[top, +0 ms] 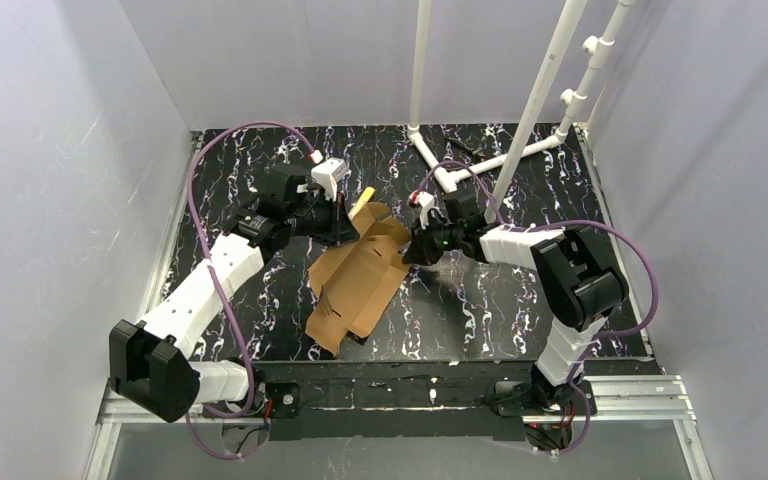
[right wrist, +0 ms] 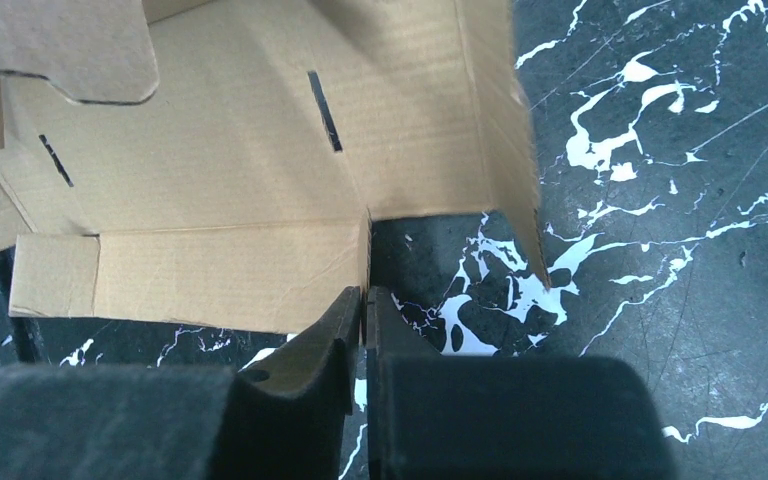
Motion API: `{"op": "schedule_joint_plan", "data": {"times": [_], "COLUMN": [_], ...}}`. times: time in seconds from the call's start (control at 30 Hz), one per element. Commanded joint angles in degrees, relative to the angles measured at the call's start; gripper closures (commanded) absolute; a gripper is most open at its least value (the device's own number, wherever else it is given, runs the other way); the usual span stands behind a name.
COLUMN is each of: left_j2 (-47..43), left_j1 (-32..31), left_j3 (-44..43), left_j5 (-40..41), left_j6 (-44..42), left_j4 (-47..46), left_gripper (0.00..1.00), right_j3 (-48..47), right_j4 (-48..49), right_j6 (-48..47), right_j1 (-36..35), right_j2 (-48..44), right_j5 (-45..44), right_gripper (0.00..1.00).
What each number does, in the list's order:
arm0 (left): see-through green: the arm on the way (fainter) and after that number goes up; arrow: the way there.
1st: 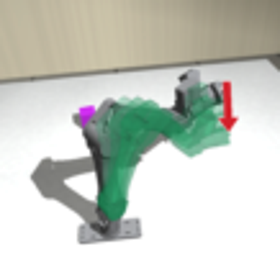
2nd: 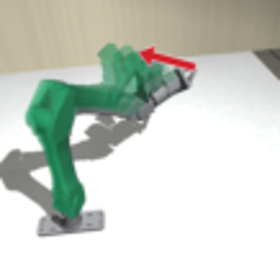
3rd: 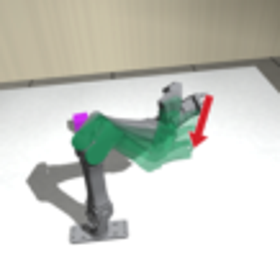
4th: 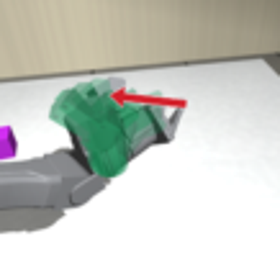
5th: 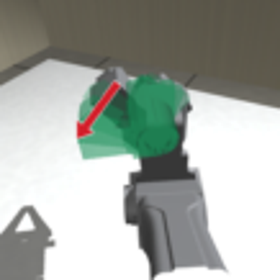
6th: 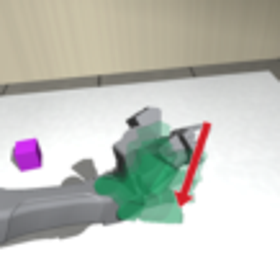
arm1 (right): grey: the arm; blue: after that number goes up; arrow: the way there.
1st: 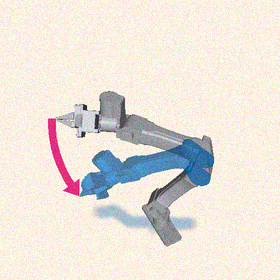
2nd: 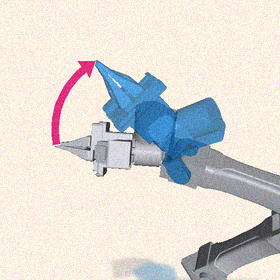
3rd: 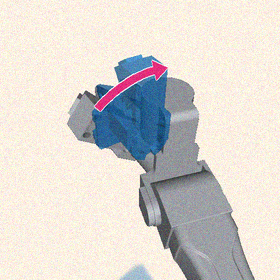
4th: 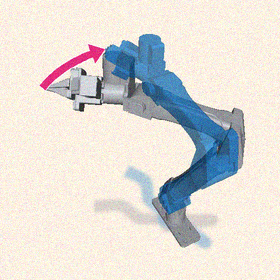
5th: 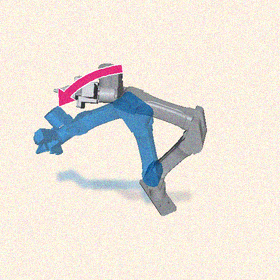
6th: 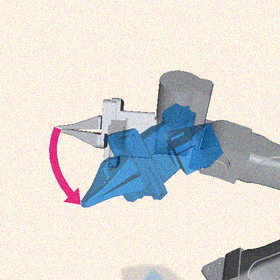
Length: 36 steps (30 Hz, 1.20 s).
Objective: Fold the paper box
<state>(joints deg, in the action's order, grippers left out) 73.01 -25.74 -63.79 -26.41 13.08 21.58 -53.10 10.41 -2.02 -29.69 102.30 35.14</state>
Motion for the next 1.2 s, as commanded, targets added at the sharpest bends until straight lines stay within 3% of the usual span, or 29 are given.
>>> {"op": "schedule_joint_plan", "data": {"times": [0.0, 0.17, 0.37, 0.57, 0.67, 0.93, 1.03, 1.17], "left_j2": [-0.6, -0.4, 0.0, -0.7, -1.8, -4.8, -6.1, -7.1], "left_j1": [0.2, 0.2, 0.2, 0.2, 0.2, 0.2, 0.2, 0.2], "left_j3": [-1.6, -2.1, -1.6, -0.3, 0.7, 2.0, 1.9, 0.1], "left_j5": [-0.3, -4.6, -3.6, 2.0, 5.9, 11.5, 11.3, 9.8], "left_j6": [0.4, 3.6, 2.7, 2.8, 1.8, -7.6, -12.6, -19.7], "left_j4": [0.7, -0.8, 0.6, 0.7, 0.4, 0.9, 1.1, 2.5], "left_gripper": [1.0, 1.0, 1.0, 1.0, 1.0, 1.0, 1.0, 1.0], "right_j3": [-1.0, -0.9, -0.8, -1.5, -3.7, -11.6, -14.1, -17.2], "right_j4": [-0.1, -0.2, 0.2, -1.9, -7.9, -33.2, -36.9, -34.2], "right_j6": [-2.5, -2.5, -2.3, -4.7, -9.5, -32.8, -37.7, -34.4], "right_j1": [1.0, 1.2, 1.3, 1.2, 1.2, 2.3, 2.4, 2.4], "right_j2": [-0.4, 0.0, -0.2, -0.4, -0.7, -7.1, -9.0, -8.6], "right_j5": [2.8, 3.2, 5.6, 9.6, 11.9, 18.6, 16.6, 7.9], "right_gripper": [0.84, 0.84, 0.83, 0.82, 0.78, 0.57, 0.45, 0.31]}}
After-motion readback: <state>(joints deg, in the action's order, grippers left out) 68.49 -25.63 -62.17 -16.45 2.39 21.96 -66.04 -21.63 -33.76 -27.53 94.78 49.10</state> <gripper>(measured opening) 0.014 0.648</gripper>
